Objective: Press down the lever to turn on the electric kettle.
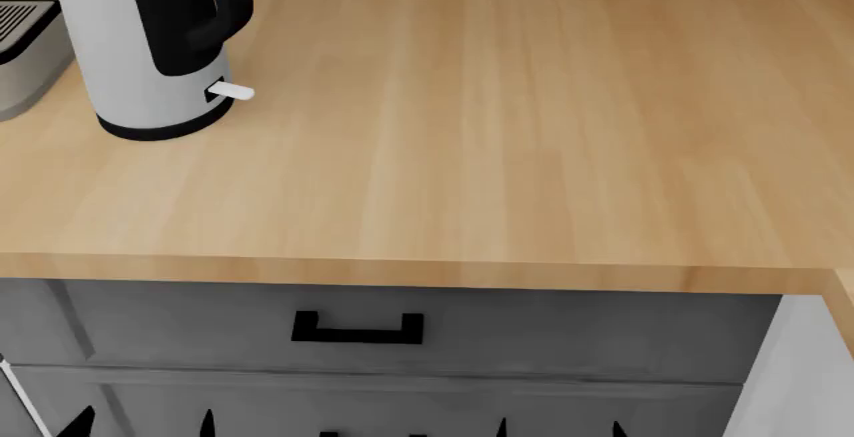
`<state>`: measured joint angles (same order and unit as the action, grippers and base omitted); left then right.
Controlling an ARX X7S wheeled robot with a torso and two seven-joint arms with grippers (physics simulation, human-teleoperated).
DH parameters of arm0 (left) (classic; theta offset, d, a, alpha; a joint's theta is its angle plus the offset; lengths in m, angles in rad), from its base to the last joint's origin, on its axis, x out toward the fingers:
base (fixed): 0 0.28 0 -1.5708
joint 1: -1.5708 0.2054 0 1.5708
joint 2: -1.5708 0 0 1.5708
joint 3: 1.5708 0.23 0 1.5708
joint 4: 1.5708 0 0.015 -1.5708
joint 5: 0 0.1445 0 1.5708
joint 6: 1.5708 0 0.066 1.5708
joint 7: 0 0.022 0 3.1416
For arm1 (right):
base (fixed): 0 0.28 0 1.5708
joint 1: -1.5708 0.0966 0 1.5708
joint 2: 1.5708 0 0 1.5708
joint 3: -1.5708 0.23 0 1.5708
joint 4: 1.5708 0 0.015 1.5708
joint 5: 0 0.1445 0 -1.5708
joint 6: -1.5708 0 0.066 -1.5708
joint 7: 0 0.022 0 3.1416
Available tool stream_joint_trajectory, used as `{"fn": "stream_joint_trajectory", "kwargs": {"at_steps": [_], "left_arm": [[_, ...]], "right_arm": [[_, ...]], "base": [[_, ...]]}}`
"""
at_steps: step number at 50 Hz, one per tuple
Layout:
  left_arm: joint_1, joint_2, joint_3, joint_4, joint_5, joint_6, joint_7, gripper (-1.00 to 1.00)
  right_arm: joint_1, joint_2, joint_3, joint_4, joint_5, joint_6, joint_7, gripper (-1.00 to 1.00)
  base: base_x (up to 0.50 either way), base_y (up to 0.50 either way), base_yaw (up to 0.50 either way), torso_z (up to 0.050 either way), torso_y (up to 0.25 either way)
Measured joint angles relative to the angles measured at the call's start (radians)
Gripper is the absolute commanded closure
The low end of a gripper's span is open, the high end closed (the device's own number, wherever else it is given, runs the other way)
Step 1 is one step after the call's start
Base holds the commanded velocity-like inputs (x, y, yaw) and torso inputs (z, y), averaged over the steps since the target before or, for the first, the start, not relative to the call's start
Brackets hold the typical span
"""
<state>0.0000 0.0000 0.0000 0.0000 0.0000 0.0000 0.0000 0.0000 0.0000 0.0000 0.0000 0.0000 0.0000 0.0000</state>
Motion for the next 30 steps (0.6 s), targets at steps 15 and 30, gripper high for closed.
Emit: {"fn": "stream_joint_trajectory", "kwargs": {"at_steps": [15,30], "left_arm": [[0.014,-0.036,0.038,0.047,-0.02,-0.019,-0.025,-1.0],[-0.022,-0.11,0.011,0.434,-0.091,-0.312,-0.058,-1.0]], "right_arm": [[-0.005,0.035,-0.038,-0.035,0.03,0.013,0.055,-1.0],[0.034,0.09,-0.035,-0.297,0.065,0.203,0.1,-1.0]], "base": [[0.0,0.0,0.0,0.0,0.0],[0.0,0.0,0.0,0.0,0.0]]}}
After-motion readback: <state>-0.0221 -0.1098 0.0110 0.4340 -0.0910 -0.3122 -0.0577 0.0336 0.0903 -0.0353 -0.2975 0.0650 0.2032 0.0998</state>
